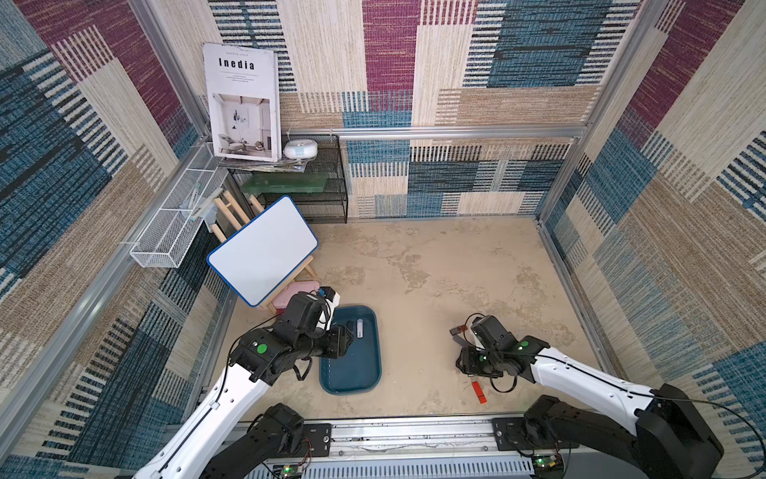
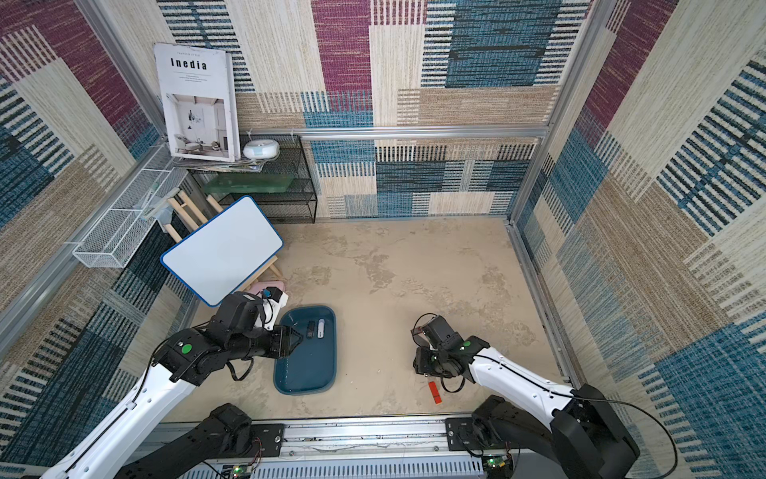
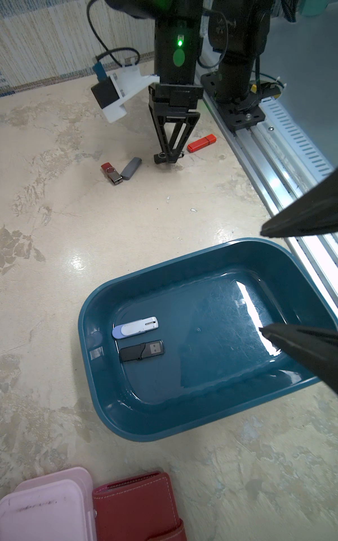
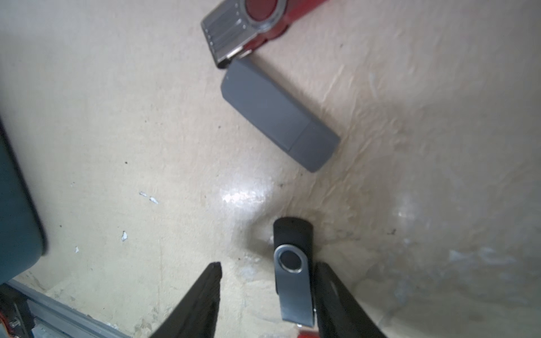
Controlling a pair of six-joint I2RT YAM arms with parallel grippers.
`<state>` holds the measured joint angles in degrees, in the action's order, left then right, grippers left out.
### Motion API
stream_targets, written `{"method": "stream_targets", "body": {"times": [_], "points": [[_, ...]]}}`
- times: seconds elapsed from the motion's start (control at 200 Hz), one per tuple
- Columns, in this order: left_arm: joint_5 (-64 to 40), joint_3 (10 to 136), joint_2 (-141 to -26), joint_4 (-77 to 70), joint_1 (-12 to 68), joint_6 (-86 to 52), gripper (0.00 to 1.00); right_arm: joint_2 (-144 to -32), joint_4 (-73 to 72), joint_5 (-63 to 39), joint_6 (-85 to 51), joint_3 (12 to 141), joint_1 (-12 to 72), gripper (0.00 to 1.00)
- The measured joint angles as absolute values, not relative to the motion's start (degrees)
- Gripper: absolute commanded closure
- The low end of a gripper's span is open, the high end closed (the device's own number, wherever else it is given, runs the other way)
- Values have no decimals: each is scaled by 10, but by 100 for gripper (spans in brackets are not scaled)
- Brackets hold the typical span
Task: Put the usb flash drive into the storage box
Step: Pick up the USB flash from the center of the board.
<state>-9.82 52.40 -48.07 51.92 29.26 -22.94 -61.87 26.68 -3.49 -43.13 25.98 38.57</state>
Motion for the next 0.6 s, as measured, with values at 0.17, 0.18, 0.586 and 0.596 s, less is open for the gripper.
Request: {"method": "stream_targets", "body": {"times": [0.17,0.18,0.586,0.596], "points": [[-102,523,-482,519,295,-229,48,-645,277,5,-453,275,414,51],[-102,523,-482,519,295,-229,48,-646,278,8,-454,276,415,51],[-100,522,-481,519,299,-230,48,-711,299,81,-478,308,460,65],[-100,522,-481,519,299,-230,48,-713,300,83,-478,308,462,66]]}}
